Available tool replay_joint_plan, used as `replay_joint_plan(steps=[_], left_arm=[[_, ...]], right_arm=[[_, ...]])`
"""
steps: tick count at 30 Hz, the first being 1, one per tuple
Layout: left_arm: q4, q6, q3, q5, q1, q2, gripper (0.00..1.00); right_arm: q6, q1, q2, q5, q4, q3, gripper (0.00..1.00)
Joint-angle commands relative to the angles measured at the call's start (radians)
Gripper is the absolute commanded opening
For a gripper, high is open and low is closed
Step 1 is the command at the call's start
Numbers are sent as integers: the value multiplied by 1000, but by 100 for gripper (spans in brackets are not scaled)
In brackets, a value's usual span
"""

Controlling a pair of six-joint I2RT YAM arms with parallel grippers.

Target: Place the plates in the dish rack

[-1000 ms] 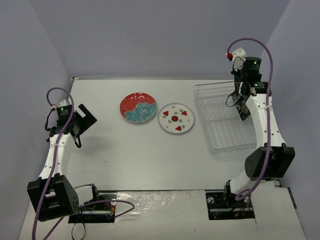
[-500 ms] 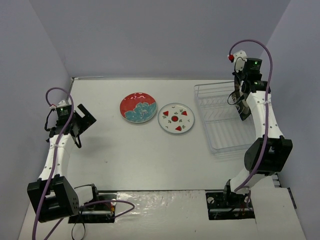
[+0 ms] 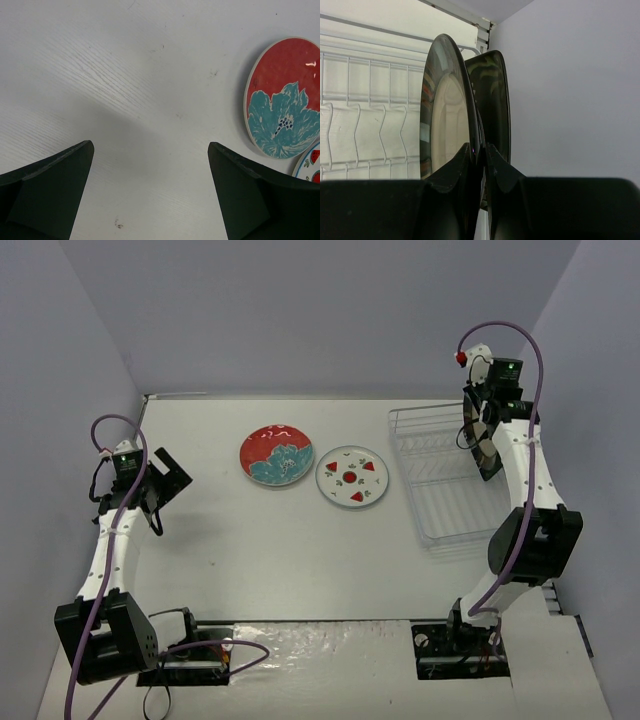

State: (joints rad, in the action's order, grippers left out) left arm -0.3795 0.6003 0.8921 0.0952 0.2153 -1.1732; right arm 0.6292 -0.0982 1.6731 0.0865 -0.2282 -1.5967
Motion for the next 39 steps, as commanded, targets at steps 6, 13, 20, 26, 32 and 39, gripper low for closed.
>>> replay_joint_plan(steps=[6,13,20,26,32,39], left_arm=[[51,-18,38,-23,0,14,97],[48,-14,43,-17,-1,15,97],[41,-14,44,-22,0,20,97],[30,-15,50,-29,1,22,97],[25,-15,50,-33,-1,34,97],[31,-20,54,-20,-1,37,97]], right_arm=[[13,-25,-22,-51,188,0,0],[-30,-35,-11,-113,198,18,0],[-70,-49,15,-96,260,58,0],[-121,-74,37,-109,275,67,0],[-138,-77,18,-136,282,92,8],[-152,-77,2,-116,294,96,53]])
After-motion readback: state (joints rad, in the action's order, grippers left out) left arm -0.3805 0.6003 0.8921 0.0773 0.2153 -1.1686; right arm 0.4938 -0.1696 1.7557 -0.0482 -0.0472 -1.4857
